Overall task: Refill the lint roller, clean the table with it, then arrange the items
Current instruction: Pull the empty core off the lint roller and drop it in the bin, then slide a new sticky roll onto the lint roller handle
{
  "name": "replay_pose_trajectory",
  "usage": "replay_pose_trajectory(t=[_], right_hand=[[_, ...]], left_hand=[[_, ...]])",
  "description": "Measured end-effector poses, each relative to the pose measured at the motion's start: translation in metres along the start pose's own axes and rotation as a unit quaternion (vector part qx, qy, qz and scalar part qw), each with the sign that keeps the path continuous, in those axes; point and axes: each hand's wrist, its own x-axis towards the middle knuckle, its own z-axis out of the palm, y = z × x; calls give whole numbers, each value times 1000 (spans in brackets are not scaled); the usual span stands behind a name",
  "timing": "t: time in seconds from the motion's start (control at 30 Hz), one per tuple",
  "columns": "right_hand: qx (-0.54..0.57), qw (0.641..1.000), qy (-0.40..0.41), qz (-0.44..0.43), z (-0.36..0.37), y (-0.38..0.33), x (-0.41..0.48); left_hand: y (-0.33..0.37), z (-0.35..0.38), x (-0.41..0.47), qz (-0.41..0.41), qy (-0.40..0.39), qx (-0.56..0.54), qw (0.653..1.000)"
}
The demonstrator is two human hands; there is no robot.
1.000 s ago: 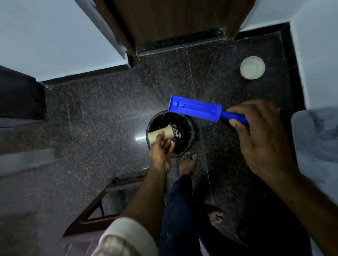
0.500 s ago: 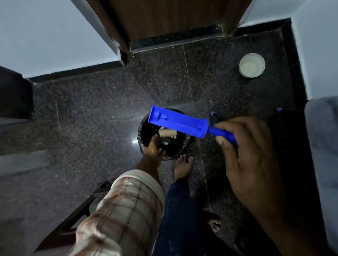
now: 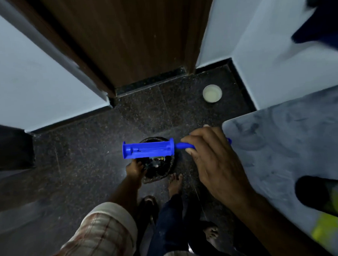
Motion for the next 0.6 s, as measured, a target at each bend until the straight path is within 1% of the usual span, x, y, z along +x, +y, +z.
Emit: replay_pose_trajectory(t=[0.1, 0.2, 0.3, 0.4, 0.43, 0.53, 0.6], right_hand=[[2, 999, 32, 3, -26, -5, -2], [-1, 996, 85, 25, -54, -8, -9], [-13, 990, 128, 64, -81, -6, -25], [-22, 981, 162, 106, -104, 0, -50], [-27, 977, 172, 120, -111, 3, -60], [-47, 963, 209, 166, -128, 12, -91], [-58, 952, 227, 196, -137, 20, -115]], left_hand=[[38, 23, -49, 71, -46, 19, 996], [59, 44, -71, 126, -96, 28, 987], [72, 68, -85, 129, -117, 60, 983], [72, 93, -92, 136, -118, 118, 976], [70, 101, -95, 153, -125, 140, 970], [68, 127, -110, 224, -133, 250, 932], [68, 151, -134, 282, -149, 280, 905]])
